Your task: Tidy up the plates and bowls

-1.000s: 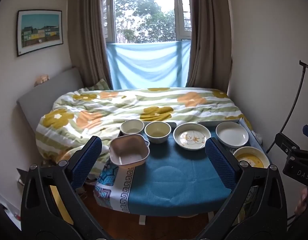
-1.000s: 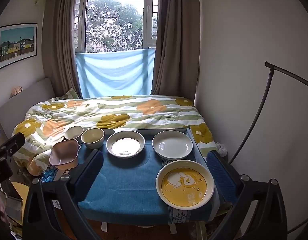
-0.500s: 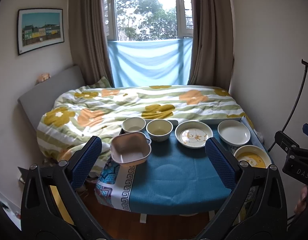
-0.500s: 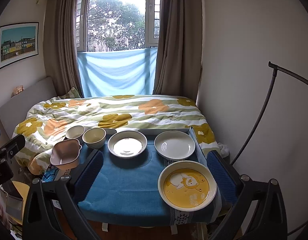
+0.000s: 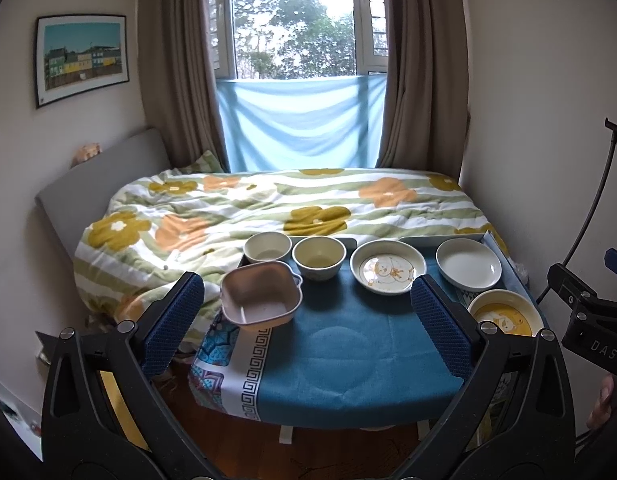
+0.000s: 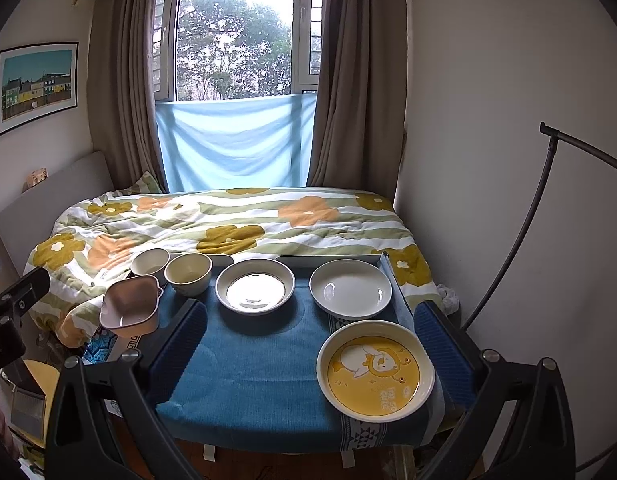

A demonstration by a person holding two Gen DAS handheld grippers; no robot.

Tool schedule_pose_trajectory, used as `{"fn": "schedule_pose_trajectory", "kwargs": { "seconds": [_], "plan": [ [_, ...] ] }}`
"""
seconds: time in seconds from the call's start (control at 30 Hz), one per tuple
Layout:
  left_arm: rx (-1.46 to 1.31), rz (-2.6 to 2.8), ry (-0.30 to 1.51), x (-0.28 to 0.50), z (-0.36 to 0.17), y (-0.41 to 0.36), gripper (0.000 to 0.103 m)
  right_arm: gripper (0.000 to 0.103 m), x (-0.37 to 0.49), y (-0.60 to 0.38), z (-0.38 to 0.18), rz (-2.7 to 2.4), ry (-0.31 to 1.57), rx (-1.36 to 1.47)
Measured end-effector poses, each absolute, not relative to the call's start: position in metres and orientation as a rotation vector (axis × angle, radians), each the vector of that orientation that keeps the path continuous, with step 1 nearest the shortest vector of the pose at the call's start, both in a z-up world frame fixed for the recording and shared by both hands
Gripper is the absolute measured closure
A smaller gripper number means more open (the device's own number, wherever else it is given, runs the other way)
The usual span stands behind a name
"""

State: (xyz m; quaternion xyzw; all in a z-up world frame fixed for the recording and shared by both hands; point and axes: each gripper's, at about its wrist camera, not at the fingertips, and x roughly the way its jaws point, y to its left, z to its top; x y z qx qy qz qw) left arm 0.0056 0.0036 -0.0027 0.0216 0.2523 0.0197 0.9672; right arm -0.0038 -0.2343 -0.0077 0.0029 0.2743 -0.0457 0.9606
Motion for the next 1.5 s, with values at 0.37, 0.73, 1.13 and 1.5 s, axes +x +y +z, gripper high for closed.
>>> {"fn": "schedule_pose_trajectory", "kwargs": {
  "seconds": [0.37,0.73,1.13,1.5],
  "plan": [
    [0.039,0.041,0.513,0.0048,-0.0038,0.0016,0.001,0.0,-0.0036,-0.2356,-0.0079,-0.094,0.558,0.007],
    [0.038,0.041,0.513,0.0031,-0.0023,0.0021,0.001,0.0,-0.0037,-0.2342,-0.0071,-0.093,0.558,0.008],
    [0.039,0.044,0.515,0.0015,-0.0021,0.0025,0.001,0.0,-0.0043,-0.2347,-0.0071,-0.093,0.559,0.006],
    [0.039,0.043,0.513,0.0003,-0.0016,0.0021,0.001,0.0,-0.0064,-0.231,-0.0122,-0.094,0.557,0.004]
  ]
}}
